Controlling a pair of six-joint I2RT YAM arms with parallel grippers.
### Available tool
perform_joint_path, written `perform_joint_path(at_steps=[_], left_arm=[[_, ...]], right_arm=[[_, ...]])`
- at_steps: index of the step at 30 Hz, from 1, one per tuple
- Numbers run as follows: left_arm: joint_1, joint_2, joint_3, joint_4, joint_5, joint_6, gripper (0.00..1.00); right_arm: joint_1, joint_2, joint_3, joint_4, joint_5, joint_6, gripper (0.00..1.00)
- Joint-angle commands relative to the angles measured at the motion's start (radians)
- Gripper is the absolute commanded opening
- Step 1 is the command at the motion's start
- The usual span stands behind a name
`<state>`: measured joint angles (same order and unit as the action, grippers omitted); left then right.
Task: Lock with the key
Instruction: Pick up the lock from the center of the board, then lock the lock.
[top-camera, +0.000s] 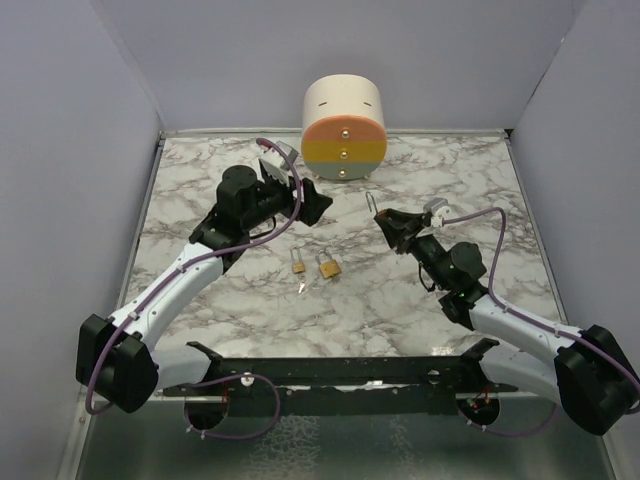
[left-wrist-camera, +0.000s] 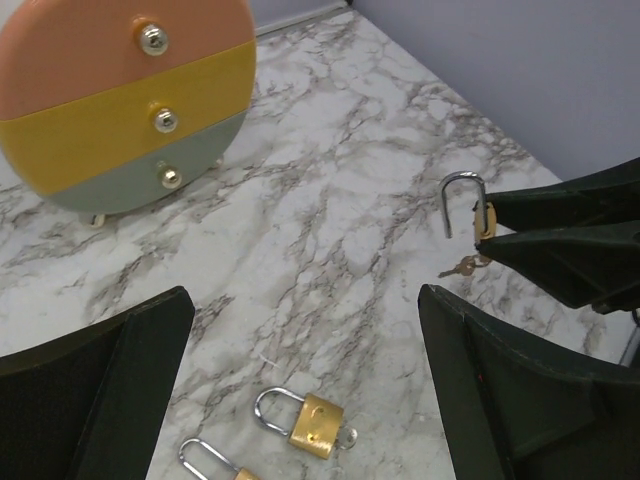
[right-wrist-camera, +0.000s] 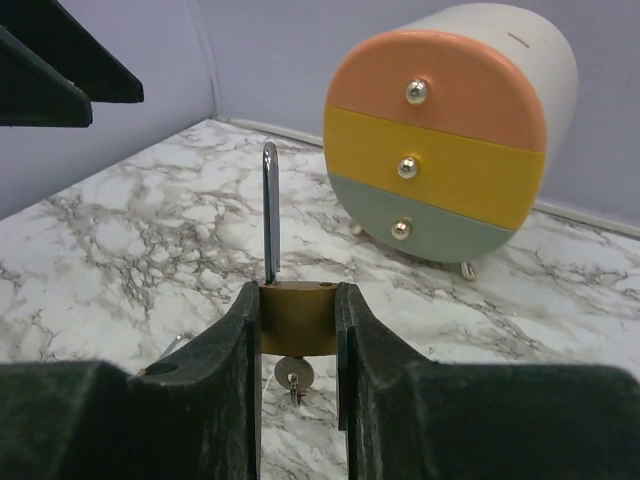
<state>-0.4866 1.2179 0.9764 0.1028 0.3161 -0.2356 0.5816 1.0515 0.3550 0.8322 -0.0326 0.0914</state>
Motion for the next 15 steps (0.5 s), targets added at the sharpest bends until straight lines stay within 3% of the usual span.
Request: perform_joint_path(at_steps=[1, 5, 11, 13, 15], left_arm=[[-0.024, 0.000, 0.010, 0.114, 0.124, -0.110, 0.98], [-0.066, 0.006, 0.014, 0.183, 0.190, -0.167, 0.87], [-0.153, 0.025, 0.051, 0.171, 0.243, -0.161, 0.80], [-0.175, 0.030, 0.049, 0.165, 0.266, -0.134, 0.69], [-0.183, 0.031, 0.040, 0.154, 0.253, -0.118, 0.51]], right_arm=[[0.004, -0.020, 0.008, 0.108, -0.045, -0.050, 0.01], [0.005, -0.026, 0.002, 0.108, -0.045, -0.056, 0.01], [0.004, -0.036, -0.006, 0.114, -0.046, -0.045, 0.01], [0.005, -0.042, -0.002, 0.108, -0.055, -0.038, 0.01], [0.005, -0.050, -0.001, 0.100, -0.063, -0.029, 0.01]])
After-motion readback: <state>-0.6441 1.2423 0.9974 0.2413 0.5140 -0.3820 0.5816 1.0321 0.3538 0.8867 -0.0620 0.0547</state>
